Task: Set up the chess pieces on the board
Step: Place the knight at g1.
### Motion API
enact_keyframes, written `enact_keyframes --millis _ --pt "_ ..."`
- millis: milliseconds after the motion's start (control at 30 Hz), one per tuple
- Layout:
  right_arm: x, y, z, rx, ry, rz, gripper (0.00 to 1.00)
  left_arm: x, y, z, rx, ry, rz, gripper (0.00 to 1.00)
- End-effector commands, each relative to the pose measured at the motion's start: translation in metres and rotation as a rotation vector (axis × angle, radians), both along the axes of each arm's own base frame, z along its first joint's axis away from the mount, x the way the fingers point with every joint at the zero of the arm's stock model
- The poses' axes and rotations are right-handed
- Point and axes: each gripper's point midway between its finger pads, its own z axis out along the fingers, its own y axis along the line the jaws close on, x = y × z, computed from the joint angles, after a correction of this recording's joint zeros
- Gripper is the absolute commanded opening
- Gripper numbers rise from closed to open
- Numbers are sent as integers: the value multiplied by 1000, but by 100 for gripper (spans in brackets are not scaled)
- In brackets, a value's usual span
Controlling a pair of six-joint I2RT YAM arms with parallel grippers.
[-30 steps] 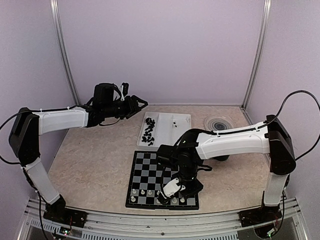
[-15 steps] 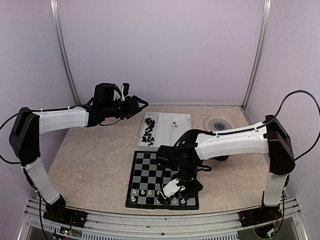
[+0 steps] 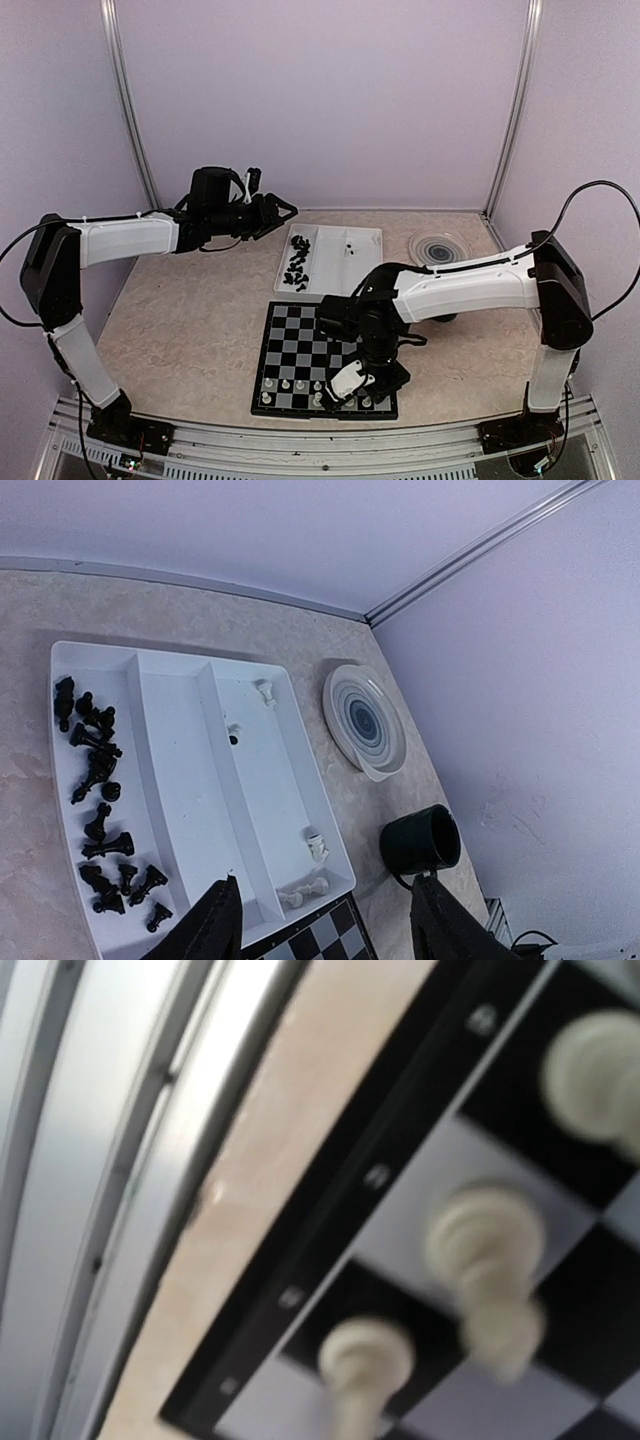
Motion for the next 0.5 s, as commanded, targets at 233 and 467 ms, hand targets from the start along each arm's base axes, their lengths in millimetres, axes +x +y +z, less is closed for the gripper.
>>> enact_keyframes --millis 233,467 --pt "118 -6 94 347 7 -268 25 9 -6 7 152 -84 23 57" --pt "280 -17 114 597 -205 -719 23 13 -12 -14 275 -86 34 56"
